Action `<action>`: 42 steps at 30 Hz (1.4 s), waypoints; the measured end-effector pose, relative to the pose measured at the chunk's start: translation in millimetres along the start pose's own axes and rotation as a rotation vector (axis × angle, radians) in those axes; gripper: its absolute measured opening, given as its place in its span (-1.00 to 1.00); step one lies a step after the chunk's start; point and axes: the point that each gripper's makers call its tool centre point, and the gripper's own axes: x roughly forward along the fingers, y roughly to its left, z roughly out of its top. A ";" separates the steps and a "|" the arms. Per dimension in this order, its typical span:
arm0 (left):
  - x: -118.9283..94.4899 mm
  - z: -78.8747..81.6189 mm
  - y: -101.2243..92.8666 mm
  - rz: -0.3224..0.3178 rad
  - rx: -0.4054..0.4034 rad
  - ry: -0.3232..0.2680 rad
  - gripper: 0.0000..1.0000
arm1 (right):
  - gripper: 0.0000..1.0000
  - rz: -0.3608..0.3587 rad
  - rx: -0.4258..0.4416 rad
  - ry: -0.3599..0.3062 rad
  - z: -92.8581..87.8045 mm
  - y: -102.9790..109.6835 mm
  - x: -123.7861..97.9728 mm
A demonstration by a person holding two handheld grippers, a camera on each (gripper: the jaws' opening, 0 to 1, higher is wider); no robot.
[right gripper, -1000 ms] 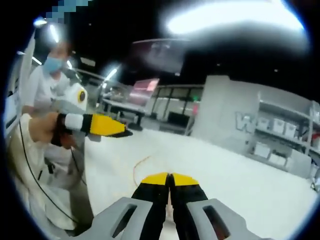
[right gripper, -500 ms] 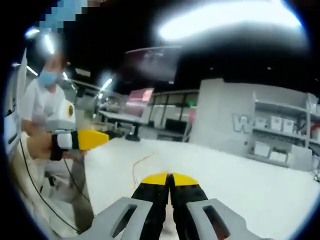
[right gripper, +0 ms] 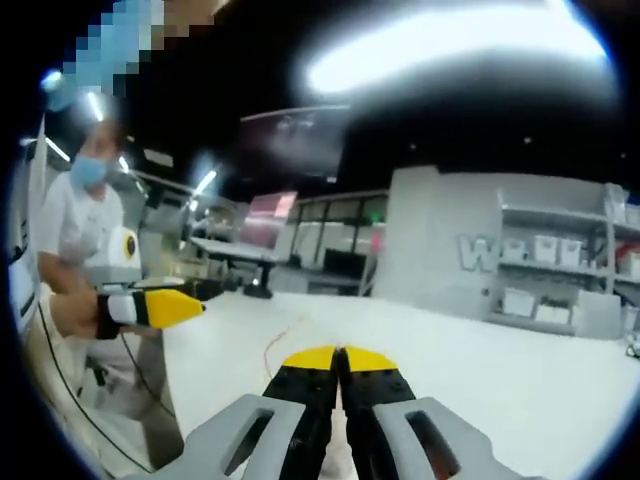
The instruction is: Open the resealable bag by pulling the two sides of the seal apart until the entire bag opening is separated and visibly accessible.
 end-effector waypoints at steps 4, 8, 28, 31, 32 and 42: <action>0.0 0.1 -0.6 -0.003 0.001 -0.001 0.99 | -1.00 -0.010 -0.035 -0.041 15.1 -0.5 -4.1; -0.9 -0.2 1.8 0.005 0.003 0.002 0.99 | -1.00 -0.015 -0.059 -0.078 28.8 0.5 -8.3; -4.8 -3.6 15.7 0.045 -0.013 0.025 0.99 | -1.00 0.044 -0.114 -0.130 49.5 25.9 -18.6; -5.4 -2.8 17.0 0.048 -0.016 0.021 0.99 | -1.00 0.052 -0.086 -0.130 49.1 25.0 -18.0; -5.6 -3.6 17.2 0.049 -0.018 0.025 0.99 | -1.00 0.057 -0.072 -0.131 49.0 25.0 -17.8; -5.2 -5.6 14.4 0.043 -0.017 0.037 0.99 | -1.00 0.102 0.097 -0.117 42.3 23.5 -12.8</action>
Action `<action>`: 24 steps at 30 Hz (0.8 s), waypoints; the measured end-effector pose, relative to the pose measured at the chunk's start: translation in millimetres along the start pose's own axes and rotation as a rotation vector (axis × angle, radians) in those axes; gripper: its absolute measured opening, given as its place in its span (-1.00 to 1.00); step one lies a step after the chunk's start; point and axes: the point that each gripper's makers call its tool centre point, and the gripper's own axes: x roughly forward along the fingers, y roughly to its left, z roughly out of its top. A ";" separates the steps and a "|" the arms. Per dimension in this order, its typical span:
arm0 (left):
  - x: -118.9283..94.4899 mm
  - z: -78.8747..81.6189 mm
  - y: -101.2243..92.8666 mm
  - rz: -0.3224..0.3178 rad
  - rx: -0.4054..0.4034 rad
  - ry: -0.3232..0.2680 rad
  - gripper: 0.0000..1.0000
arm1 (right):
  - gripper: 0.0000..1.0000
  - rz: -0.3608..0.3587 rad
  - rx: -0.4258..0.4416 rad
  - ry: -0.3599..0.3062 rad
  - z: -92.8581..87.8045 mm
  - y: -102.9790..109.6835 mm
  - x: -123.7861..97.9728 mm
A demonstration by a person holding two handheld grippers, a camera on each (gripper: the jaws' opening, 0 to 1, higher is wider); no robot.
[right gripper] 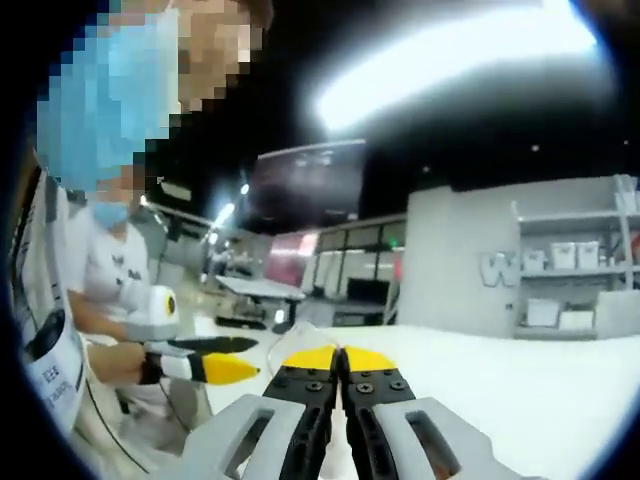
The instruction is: Open the resealable bag by pulling the two sides of the seal apart until the entire bag opening is separated and visibly accessible.
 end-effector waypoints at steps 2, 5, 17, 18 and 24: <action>-0.2 -0.9 0.4 0.001 0.000 0.006 0.99 | -1.00 0.002 0.032 0.003 -1.9 -2.3 1.0; -0.6 -0.5 1.1 0.004 0.004 0.005 0.99 | -1.00 0.005 0.080 0.007 -4.1 -7.7 3.1; -0.1 -3.0 -0.6 0.002 0.006 0.016 0.99 | -1.00 0.011 0.126 0.031 -11.9 -13.8 10.7; 0.1 -3.0 -1.0 0.000 0.006 0.016 0.99 | -1.00 0.012 0.126 0.032 -12.3 -13.7 10.9; 1.0 -1.4 -0.4 -0.002 0.008 0.015 0.98 | -1.00 0.015 0.124 0.035 -11.0 -15.6 13.4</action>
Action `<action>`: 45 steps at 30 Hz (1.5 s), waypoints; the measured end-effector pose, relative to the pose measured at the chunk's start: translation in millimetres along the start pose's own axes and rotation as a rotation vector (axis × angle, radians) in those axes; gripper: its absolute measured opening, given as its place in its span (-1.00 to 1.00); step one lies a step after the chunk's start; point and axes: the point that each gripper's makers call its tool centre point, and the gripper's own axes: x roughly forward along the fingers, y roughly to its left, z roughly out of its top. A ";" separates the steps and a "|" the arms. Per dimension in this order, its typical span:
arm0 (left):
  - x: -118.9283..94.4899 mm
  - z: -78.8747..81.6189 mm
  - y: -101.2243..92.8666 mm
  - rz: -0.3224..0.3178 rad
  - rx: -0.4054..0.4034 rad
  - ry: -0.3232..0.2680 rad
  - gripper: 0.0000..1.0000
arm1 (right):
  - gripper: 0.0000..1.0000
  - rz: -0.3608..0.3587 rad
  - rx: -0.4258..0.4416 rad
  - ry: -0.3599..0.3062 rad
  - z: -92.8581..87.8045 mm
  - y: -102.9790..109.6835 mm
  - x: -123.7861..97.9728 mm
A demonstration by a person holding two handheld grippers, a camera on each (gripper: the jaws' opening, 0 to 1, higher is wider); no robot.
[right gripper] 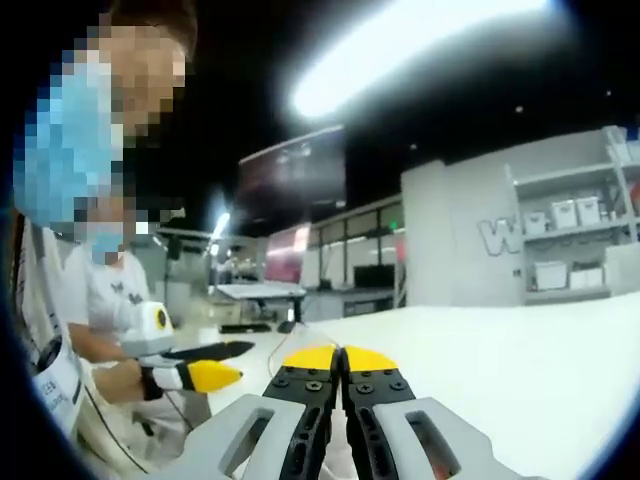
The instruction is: Open the resealable bag by pulling the two sides of the seal apart until the entire bag opening is separated and visibly accessible.
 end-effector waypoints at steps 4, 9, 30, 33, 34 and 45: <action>-0.9 0.5 1.3 0.003 0.002 0.000 0.97 | -1.00 0.000 -0.009 -0.002 2.1 -1.4 2.8; -1.0 1.2 2.2 0.005 0.004 0.001 0.96 | -1.00 -0.002 -0.020 -0.004 4.8 -4.8 5.0; -1.8 -3.1 2.8 0.003 0.007 0.017 0.94 | -1.00 -0.017 -0.019 0.001 4.1 -15.7 8.7; -1.7 -4.2 3.0 0.003 0.006 0.021 0.94 | -1.00 -0.021 -0.024 0.002 4.3 -18.3 10.3; -1.7 -4.4 2.9 0.003 0.007 0.022 0.94 | -1.00 -0.021 -0.024 0.003 4.2 -18.7 10.6; -1.7 -8.5 1.5 0.000 0.010 0.035 0.91 | -1.00 -0.021 -0.047 0.015 4.2 -22.0 13.5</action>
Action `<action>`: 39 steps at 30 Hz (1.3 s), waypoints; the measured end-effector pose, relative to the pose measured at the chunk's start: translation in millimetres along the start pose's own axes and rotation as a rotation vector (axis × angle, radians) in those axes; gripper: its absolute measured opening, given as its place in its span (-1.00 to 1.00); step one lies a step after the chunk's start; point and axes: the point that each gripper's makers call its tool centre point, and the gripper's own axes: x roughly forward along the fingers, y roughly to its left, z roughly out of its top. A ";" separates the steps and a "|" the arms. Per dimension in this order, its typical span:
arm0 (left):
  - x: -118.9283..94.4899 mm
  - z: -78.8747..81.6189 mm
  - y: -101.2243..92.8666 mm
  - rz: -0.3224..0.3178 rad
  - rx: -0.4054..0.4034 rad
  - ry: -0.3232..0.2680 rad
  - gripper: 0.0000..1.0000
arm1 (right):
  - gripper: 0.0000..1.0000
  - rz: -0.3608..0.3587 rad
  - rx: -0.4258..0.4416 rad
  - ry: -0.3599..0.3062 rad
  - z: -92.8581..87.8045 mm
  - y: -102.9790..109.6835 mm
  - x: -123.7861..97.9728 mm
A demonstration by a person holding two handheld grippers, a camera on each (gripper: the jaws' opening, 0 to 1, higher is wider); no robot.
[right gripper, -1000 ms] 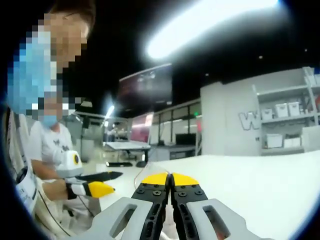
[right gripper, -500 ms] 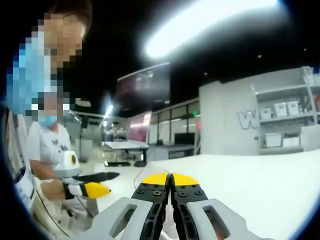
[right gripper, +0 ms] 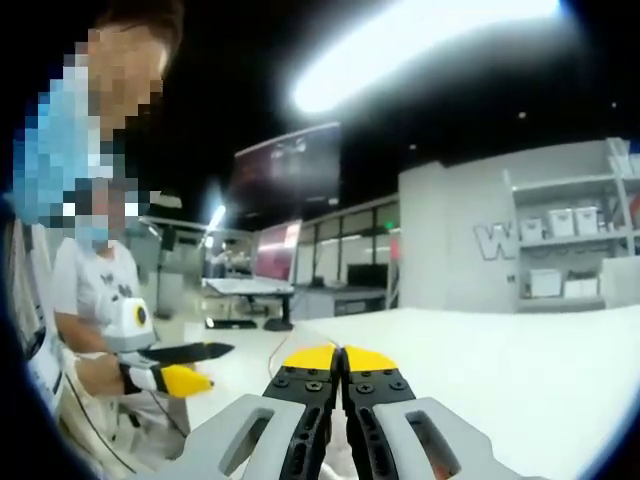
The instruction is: Open the resealable bag by pulling the two sides of the seal apart until the entire bag opening is separated and visibly accessible.
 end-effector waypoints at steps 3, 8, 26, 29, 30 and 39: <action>-0.4 -1.2 -0.2 0.000 -0.002 0.003 0.91 | -1.00 -0.001 -0.003 -0.002 0.9 -0.6 -0.2; -1.4 -4.0 0.5 0.002 0.000 0.011 0.91 | -1.00 -0.008 -0.008 0.002 -0.5 -3.2 0.4; -4.9 -3.9 4.1 0.005 -0.006 0.008 0.89 | -1.00 0.000 -0.055 0.026 2.6 -4.5 9.0; -5.2 -3.9 4.5 0.007 -0.007 0.008 0.88 | -1.00 0.003 -0.056 0.028 2.0 -4.8 10.8; -5.2 -4.1 4.4 0.007 -0.007 0.008 0.88 | -1.00 0.004 -0.056 0.030 1.5 -5.3 11.5; -4.1 -4.4 3.6 0.005 -0.001 0.010 0.87 | -1.00 0.004 -0.054 0.049 -0.8 -14.4 14.6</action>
